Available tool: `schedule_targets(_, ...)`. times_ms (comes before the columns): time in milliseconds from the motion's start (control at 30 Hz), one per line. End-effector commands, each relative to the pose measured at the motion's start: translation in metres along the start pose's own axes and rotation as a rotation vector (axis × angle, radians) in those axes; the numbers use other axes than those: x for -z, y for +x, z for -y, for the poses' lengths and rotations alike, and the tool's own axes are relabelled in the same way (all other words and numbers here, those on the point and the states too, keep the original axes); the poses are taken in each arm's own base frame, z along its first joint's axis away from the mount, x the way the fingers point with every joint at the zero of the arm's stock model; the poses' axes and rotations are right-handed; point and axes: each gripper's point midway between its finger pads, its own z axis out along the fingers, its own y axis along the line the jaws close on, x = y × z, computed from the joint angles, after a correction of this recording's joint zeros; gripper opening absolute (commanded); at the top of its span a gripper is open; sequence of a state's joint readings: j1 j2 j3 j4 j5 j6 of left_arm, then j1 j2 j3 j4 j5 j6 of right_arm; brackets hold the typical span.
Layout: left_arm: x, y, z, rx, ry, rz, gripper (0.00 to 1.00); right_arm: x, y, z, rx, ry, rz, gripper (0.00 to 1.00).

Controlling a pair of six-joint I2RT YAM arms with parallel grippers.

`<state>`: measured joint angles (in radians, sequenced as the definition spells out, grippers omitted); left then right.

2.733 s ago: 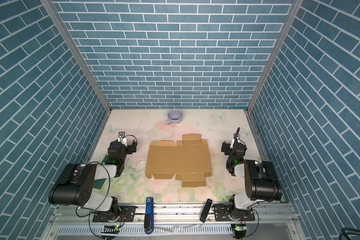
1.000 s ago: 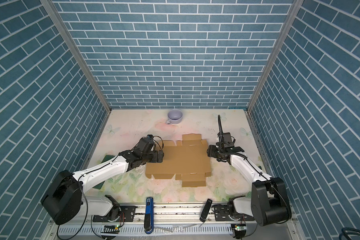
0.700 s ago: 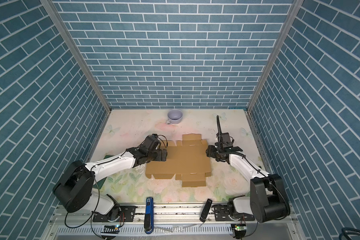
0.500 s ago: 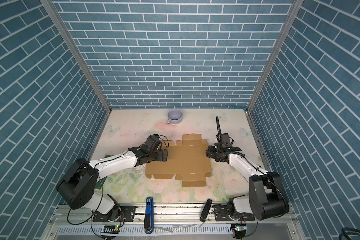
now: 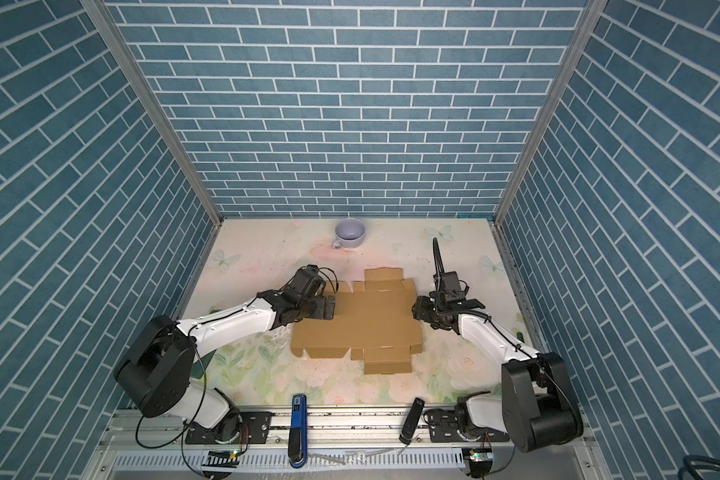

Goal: Fold the paper box

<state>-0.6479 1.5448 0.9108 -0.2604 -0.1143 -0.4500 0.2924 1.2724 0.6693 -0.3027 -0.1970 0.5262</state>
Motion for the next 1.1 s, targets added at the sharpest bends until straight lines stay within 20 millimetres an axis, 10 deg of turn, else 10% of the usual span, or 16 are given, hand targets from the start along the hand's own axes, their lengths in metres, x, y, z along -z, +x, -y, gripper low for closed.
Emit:
schedule_targets(0, 0.006, -0.015, -0.003, -0.084, -0.044, 0.01, 1.0, 0.007, 0.013, 0.003, -0.053, 0.017, -0.008, 0.58)
schedule_targets(700, -0.026, -0.052, 0.014, -0.618, -0.017, -0.147, 0.99, 0.014, 0.021, 0.001, -0.073, 0.013, 0.01, 0.57)
schedule_targets(1067, -0.067, -0.052, 0.022, -0.75, -0.005, -0.243, 0.67, 0.015, 0.019, 0.0, -0.055, 0.007, 0.021, 0.57)
